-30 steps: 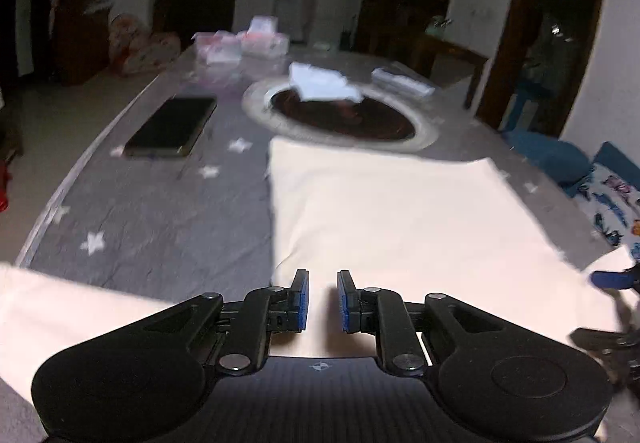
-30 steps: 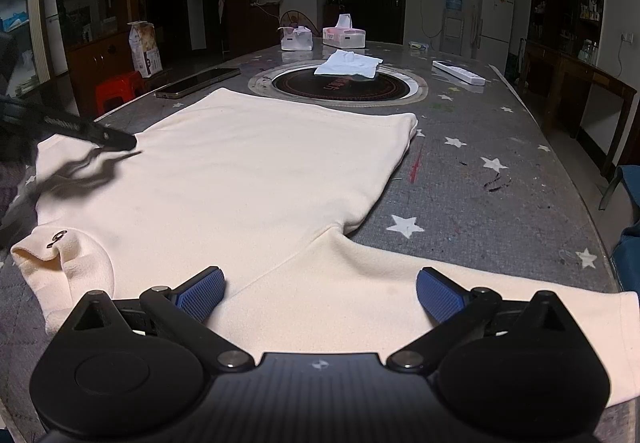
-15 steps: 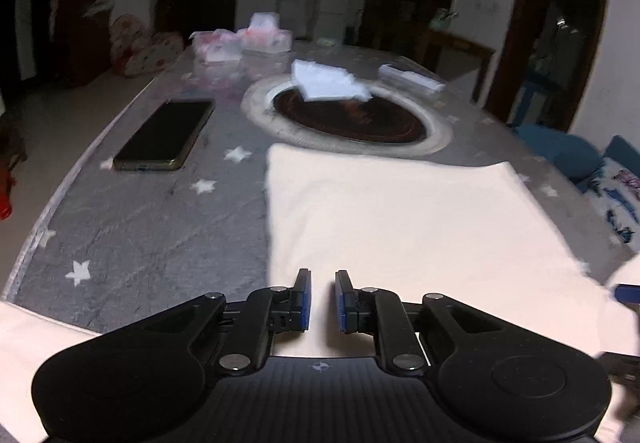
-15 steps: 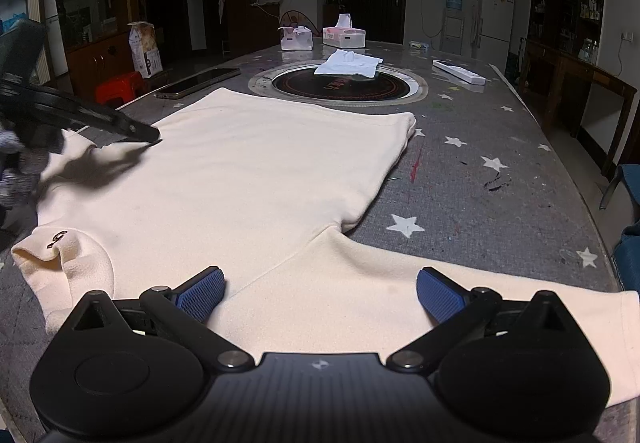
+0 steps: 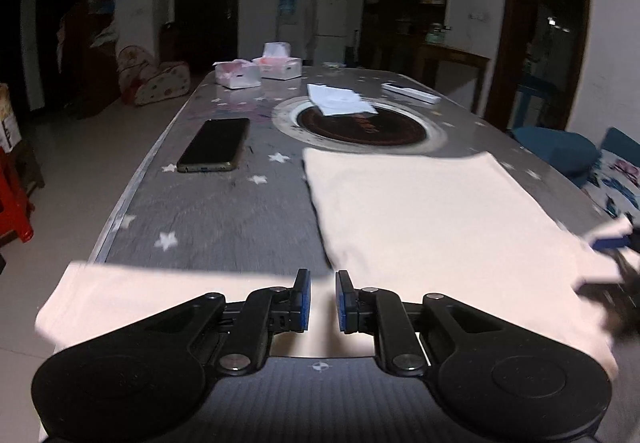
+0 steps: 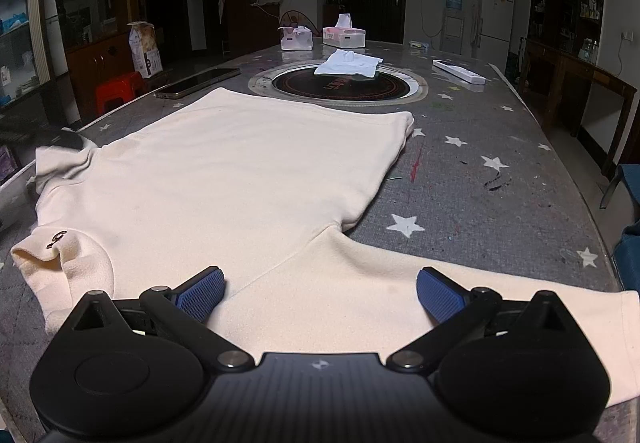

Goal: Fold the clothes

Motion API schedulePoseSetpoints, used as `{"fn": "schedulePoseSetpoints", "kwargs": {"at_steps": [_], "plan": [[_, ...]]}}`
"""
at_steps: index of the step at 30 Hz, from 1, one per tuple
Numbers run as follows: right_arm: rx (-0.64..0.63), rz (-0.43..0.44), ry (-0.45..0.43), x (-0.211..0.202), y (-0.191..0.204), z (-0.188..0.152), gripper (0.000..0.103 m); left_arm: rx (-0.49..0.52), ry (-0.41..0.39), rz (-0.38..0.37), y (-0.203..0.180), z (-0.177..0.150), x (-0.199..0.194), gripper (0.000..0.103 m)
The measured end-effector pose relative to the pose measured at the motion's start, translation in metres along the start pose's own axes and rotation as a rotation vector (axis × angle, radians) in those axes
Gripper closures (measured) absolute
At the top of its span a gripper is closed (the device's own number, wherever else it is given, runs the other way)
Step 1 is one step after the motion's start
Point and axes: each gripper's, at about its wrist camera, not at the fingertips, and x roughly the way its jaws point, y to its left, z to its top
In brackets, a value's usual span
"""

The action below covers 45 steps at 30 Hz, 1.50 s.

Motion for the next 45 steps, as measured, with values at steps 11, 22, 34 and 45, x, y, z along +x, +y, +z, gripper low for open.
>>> {"fn": "schedulePoseSetpoints", "kwargs": {"at_steps": [11,22,34,45], "plan": [[-0.002,-0.001,0.000,0.000,0.000,0.000,0.000,0.065,0.034,-0.097,-0.025,-0.041,-0.042,0.084],[-0.002,-0.002,0.001,0.000,0.000,0.000,0.000,0.011,0.051,-0.091,-0.031,-0.039,-0.023,0.096],[-0.002,-0.002,0.001,0.000,0.000,0.000,0.000,-0.013,0.123,-0.037,-0.034,-0.027,-0.033,0.092],[-0.002,-0.002,0.001,0.000,0.000,0.000,0.000,0.011,0.078,0.092,0.001,-0.025,-0.008,0.095]]}}
